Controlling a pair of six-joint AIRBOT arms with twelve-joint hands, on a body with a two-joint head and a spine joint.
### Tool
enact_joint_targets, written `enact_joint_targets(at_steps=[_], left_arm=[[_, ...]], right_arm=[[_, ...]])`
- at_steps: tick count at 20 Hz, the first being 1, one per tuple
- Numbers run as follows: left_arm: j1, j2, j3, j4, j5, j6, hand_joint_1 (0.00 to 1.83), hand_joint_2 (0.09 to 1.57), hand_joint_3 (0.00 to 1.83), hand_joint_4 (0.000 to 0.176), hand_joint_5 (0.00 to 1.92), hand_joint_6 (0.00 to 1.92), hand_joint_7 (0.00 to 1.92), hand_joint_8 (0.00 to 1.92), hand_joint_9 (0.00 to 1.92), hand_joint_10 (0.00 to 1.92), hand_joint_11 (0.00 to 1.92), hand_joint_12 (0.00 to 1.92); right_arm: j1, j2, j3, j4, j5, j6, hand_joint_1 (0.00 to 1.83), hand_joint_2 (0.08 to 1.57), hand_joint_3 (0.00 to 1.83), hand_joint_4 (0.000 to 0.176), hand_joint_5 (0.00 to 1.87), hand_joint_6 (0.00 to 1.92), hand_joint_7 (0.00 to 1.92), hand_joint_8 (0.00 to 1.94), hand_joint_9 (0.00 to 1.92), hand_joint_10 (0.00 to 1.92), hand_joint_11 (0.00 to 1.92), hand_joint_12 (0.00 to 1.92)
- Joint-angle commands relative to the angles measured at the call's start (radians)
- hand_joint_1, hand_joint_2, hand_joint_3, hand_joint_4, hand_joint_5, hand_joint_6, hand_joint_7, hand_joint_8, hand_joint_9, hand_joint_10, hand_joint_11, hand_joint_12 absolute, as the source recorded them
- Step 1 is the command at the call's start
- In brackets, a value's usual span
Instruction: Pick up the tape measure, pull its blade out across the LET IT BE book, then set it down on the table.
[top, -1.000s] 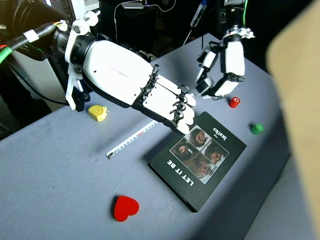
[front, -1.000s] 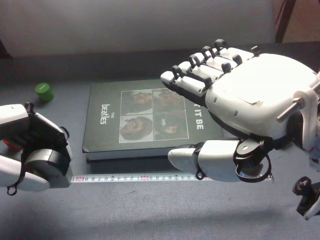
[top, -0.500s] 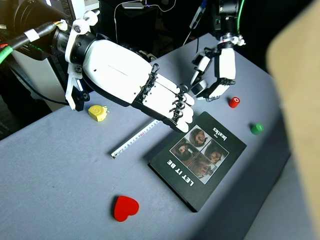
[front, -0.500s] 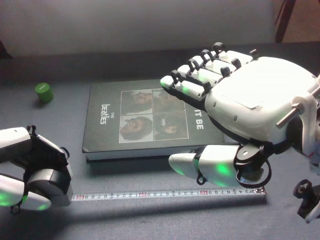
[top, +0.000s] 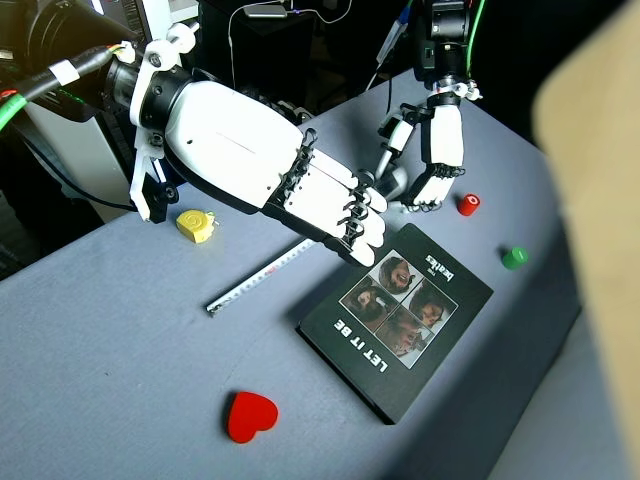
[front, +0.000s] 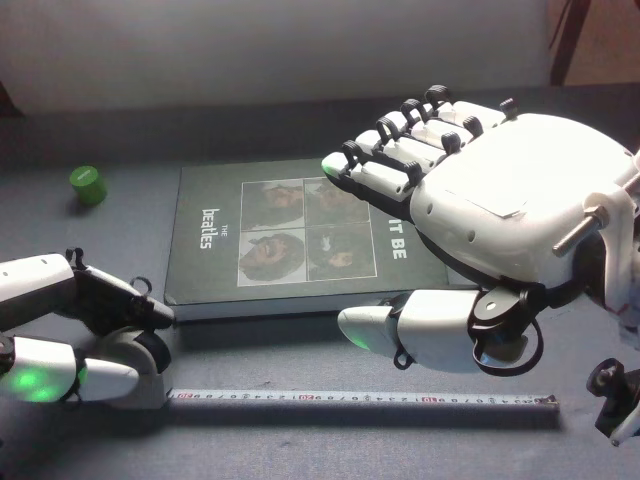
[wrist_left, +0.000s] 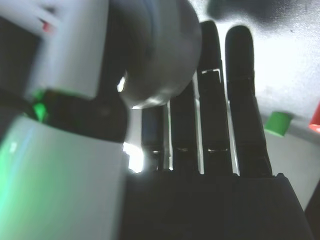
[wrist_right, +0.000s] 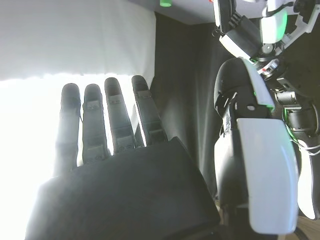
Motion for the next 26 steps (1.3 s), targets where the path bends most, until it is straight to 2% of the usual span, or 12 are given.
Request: enact_joint_targets(at_steps=[1, 3, 7, 10, 13, 15, 17, 22, 26], left_arm=[[-0.013, -0.002, 0.003, -0.02, -0.088, 0.001, 0.8, 1.09, 0.0, 0.0, 0.62, 0.0, 0.65, 0.0, 0.58, 0.03, 0.26, 0.92], [-0.017, -0.002, 0.005, -0.02, -0.086, 0.007, 0.69, 1.06, 0.0, 0.0, 0.55, 0.0, 0.55, 0.0, 0.52, 0.0, 0.19, 0.9], [-0.018, 0.004, 0.005, -0.017, -0.088, 0.018, 0.62, 1.02, 0.0, 0.0, 0.52, 0.0, 0.53, 0.0, 0.51, 0.0, 0.17, 0.91], [-0.011, 0.034, 0.0, 0.019, -0.053, 0.002, 0.61, 1.01, 0.0, 0.0, 0.53, 0.0, 0.53, 0.0, 0.51, 0.0, 0.17, 0.91], [0.055, 0.058, -0.006, 0.066, -0.077, -0.06, 0.61, 1.01, 0.0, 0.0, 0.52, 0.0, 0.55, 0.01, 0.5, 0.0, 0.13, 0.89], [0.106, 0.076, -0.008, 0.136, -0.096, -0.121, 0.61, 1.01, 0.0, 0.0, 0.53, 0.01, 0.55, 0.01, 0.51, 0.0, 0.14, 0.9], [0.122, 0.078, -0.008, 0.142, -0.12, -0.122, 0.61, 1.02, 0.0, 0.0, 0.53, 0.0, 0.55, 0.01, 0.52, 0.01, 0.14, 0.9], [0.058, 0.069, 0.008, 0.103, -0.095, -0.073, 0.6, 1.02, 0.0, 0.0, 0.53, 0.0, 0.55, 0.01, 0.52, 0.01, 0.14, 0.89], [-0.075, 0.095, 0.021, 0.106, -0.015, -0.036, 0.61, 1.02, 0.0, 0.0, 0.53, 0.0, 0.56, 0.0, 0.53, 0.01, 0.13, 0.89]], right_arm=[[0.009, 0.003, -0.006, -0.075, -0.016, 0.005, 0.1, 1.14, 0.0, 0.05, 0.03, 0.0, 0.03, 0.0, 0.0, 0.0, 0.0, 0.3], [0.009, 0.003, -0.006, -0.075, -0.015, 0.005, 0.1, 1.15, 0.0, 0.05, 0.03, 0.0, 0.03, 0.0, 0.0, 0.0, 0.0, 0.3], [0.008, 0.002, -0.006, -0.075, -0.015, 0.005, 0.1, 1.15, 0.0, 0.05, 0.03, 0.0, 0.04, 0.0, 0.01, 0.0, 0.0, 0.3], [0.007, 0.002, -0.008, -0.075, -0.019, 0.005, 0.1, 1.15, 0.0, 0.05, 0.03, 0.0, 0.04, 0.0, 0.01, 0.0, 0.0, 0.3], [0.007, 0.003, -0.011, -0.075, -0.019, 0.004, 0.1, 1.15, 0.0, 0.05, 0.04, 0.0, 0.05, 0.0, 0.01, 0.0, 0.0, 0.32], [0.007, 0.003, -0.011, -0.076, -0.019, 0.004, 0.1, 1.15, 0.0, 0.05, 0.04, 0.0, 0.05, 0.0, 0.01, 0.0, 0.0, 0.33], [0.007, 0.003, -0.011, -0.076, -0.019, 0.003, 0.1, 1.15, 0.0, 0.046, 0.04, 0.0, 0.05, 0.0, 0.0, 0.0, 0.0, 0.33], [0.007, 0.003, -0.011, -0.077, -0.019, 0.003, 0.1, 1.15, 0.0, 0.044, 0.04, 0.0, 0.05, 0.0, 0.01, 0.0, 0.0, 0.35], [0.007, 0.003, -0.011, -0.077, -0.019, 0.003, 0.1, 1.15, 0.0, 0.043, 0.04, 0.0, 0.06, 0.0, 0.01, 0.0, 0.0, 0.37]])
